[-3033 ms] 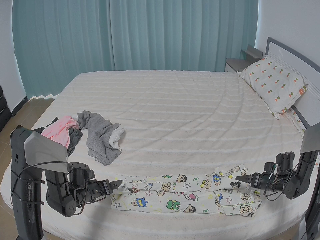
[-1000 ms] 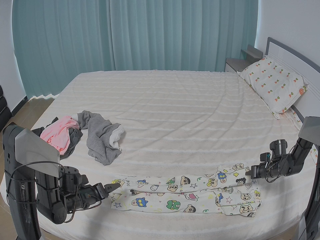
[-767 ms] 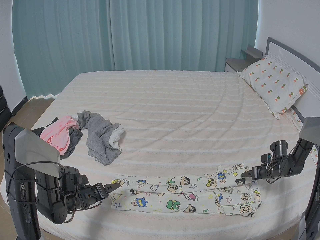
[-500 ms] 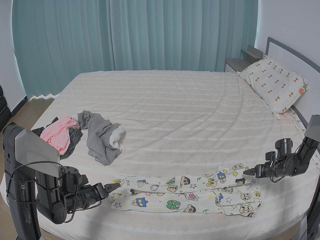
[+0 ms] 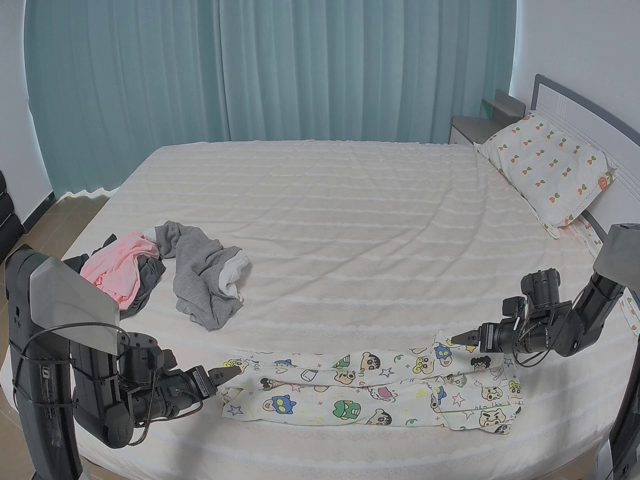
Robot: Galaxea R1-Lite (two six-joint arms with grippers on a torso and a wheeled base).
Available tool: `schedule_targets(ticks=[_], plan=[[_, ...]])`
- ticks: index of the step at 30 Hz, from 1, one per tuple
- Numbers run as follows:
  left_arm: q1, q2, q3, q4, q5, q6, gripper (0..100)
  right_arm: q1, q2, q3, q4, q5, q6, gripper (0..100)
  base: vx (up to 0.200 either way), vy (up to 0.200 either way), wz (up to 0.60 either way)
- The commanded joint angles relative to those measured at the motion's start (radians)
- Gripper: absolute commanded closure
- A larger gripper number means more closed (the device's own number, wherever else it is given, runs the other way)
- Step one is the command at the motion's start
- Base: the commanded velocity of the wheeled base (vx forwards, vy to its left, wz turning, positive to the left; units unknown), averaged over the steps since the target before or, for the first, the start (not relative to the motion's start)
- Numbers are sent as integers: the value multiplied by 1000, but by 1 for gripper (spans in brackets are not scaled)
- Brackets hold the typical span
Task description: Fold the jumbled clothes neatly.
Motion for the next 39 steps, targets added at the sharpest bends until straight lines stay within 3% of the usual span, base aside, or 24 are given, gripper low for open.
schedule_targets(ticks=[1,13,18,24,30,31,39], plan=[[1,1,-1,-18,0,-1,0,4,83,-39,5,-2,3,0,0,0,0],[1,1,-1,-18,0,1,0,-68,148,-49,15,-9,6,0,0,0,0],[4,1,0,-18,1,1,0,-71,51,50,9,-9,-1,0,0,0,0],[4,1,0,-18,1,1,0,-136,-66,212,9,-2,-13,0,0,0,0],[4,1,2,-18,1,1,0,-209,-53,324,5,23,-91,0,0,0,0],[4,0,5,-18,1,1,0,-225,-44,343,-5,58,-106,0,0,0,0],[4,0,5,-18,1,1,0,-226,31,350,-34,107,-189,0,0,0,0]])
